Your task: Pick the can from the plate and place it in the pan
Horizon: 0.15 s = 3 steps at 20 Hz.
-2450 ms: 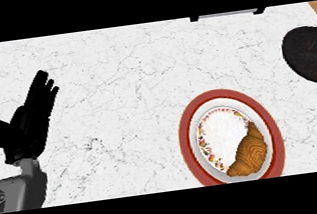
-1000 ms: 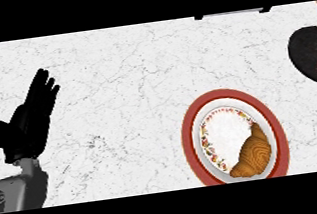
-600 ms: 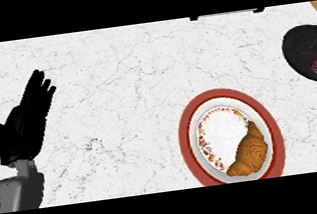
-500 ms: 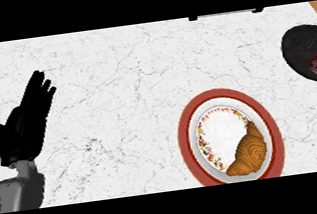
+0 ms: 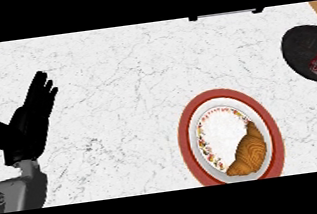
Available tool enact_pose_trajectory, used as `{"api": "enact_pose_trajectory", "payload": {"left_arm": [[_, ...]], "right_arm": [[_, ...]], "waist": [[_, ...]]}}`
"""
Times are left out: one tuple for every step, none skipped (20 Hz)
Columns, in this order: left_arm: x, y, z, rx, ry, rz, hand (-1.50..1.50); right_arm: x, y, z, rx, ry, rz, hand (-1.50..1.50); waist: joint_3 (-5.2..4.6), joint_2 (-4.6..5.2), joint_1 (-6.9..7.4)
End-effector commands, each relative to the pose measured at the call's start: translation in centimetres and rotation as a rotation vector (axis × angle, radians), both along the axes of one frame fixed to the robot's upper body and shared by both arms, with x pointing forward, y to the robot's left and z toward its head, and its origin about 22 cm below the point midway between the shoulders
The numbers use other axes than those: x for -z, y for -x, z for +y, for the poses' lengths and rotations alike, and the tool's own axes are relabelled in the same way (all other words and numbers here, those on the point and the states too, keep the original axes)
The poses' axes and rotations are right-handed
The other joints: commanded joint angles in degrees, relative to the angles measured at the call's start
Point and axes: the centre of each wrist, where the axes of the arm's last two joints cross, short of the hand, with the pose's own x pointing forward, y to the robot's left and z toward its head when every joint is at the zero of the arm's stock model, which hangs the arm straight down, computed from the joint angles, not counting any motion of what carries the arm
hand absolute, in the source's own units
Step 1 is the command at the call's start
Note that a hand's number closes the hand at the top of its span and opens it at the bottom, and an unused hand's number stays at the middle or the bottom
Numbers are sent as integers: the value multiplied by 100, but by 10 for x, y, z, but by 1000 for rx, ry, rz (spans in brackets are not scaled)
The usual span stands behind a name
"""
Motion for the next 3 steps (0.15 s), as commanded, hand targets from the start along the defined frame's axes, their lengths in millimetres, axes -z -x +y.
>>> {"api": "enact_pose_trajectory", "payload": {"left_arm": [[-3,8,-3,3,17,6,0],[7,4,19,-17,4,5,0],[-7,1,-5,10,17,14,0]], "right_arm": [[15,28,-5,-46,14,-22,-150],[20,29,-2,-44,15,-23,-150],[6,16,-4,-57,5,-19,-150]], "waist": [[-2,-16,14],[-9,-13,-8],[-11,-24,1]]}}
